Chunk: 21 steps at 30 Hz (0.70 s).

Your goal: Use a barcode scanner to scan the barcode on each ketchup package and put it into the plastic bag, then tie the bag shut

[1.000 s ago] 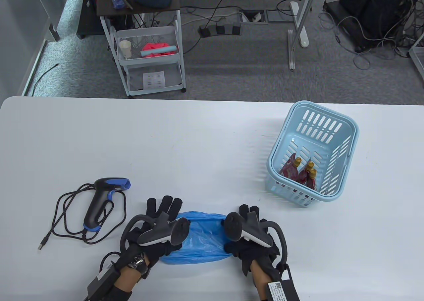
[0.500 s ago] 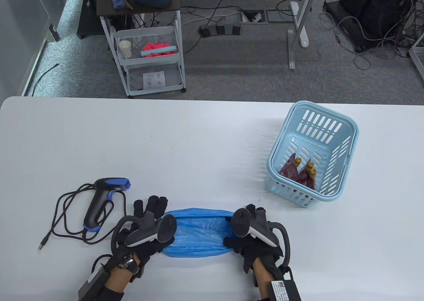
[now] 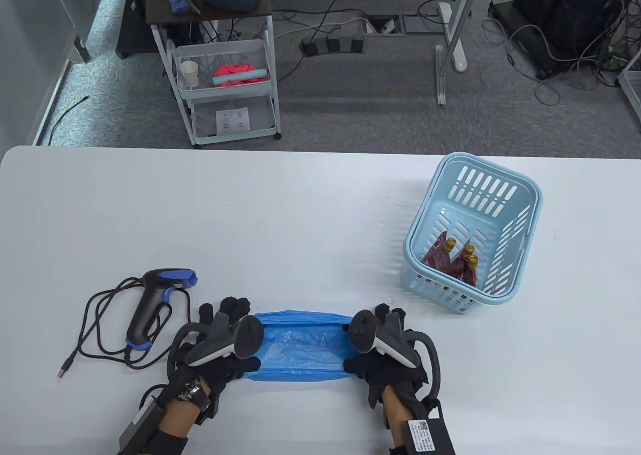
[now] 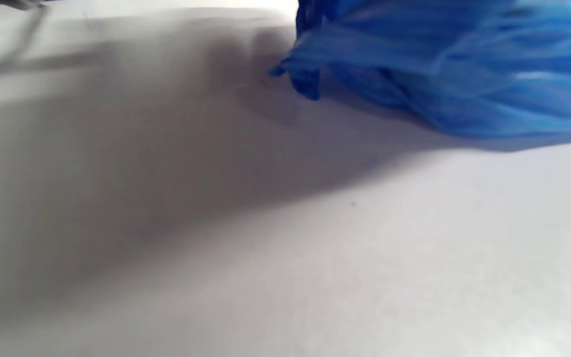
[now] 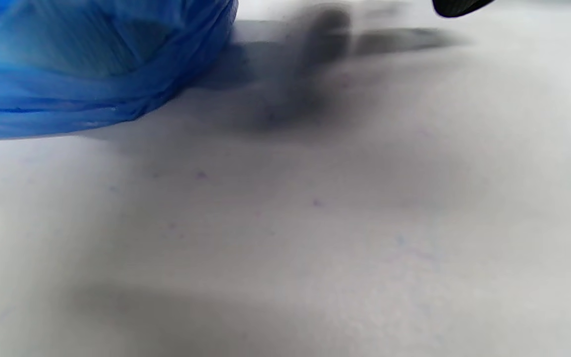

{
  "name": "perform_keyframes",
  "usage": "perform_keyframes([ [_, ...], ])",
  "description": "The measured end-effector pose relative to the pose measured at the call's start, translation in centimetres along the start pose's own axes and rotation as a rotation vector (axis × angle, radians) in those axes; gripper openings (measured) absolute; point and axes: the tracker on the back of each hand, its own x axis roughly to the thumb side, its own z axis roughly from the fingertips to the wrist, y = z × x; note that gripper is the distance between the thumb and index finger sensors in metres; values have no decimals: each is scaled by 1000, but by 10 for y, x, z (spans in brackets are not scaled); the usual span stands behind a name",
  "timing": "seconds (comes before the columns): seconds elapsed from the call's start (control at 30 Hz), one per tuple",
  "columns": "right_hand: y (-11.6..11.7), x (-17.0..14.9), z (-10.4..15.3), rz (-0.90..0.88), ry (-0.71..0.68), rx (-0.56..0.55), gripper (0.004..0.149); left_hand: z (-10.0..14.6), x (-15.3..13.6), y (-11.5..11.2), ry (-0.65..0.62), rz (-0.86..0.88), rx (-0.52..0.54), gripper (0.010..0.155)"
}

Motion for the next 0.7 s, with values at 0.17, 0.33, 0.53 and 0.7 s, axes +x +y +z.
perform_keyframes([
  [0.17,0,-2,-2,-11,-11,-15,75,0,1,0,-2,-6,1,85],
  [0.33,0,-5,-3,-21,-27,-22,74,-1,1,0,-1,-10,4,85],
  [0.53,-1,-5,-2,-19,-32,-10,74,0,1,0,1,-11,6,85],
  [0.7,-1,-5,-1,12,-49,-25,75,0,4,-1,-5,-35,8,85],
])
